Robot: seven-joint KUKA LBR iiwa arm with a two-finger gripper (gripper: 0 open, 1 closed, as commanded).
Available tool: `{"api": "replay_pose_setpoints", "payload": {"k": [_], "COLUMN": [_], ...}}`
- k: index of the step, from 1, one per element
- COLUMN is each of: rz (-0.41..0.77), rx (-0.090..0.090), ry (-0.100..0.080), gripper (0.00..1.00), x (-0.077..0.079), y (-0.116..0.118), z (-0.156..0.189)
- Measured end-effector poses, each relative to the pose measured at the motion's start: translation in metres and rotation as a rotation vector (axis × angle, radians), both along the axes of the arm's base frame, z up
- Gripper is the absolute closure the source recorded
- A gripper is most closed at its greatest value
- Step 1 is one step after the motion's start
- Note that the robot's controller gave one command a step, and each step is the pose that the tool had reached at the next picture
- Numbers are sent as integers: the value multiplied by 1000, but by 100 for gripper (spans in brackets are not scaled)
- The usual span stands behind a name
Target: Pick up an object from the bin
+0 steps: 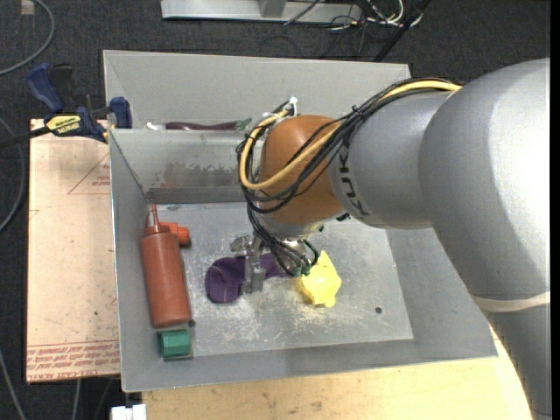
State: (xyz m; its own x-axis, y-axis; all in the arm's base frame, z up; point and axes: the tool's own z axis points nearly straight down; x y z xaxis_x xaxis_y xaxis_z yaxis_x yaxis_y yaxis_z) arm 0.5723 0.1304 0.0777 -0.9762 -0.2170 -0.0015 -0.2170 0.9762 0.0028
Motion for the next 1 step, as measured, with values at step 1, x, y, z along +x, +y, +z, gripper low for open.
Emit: {"api": "replay_pose_setpoints", "payload": {"k": [1], "rz": [28], "rx": [2], "ry": [-3], "gripper": [100], "x": [11], "y": [1], "z": [118]}}
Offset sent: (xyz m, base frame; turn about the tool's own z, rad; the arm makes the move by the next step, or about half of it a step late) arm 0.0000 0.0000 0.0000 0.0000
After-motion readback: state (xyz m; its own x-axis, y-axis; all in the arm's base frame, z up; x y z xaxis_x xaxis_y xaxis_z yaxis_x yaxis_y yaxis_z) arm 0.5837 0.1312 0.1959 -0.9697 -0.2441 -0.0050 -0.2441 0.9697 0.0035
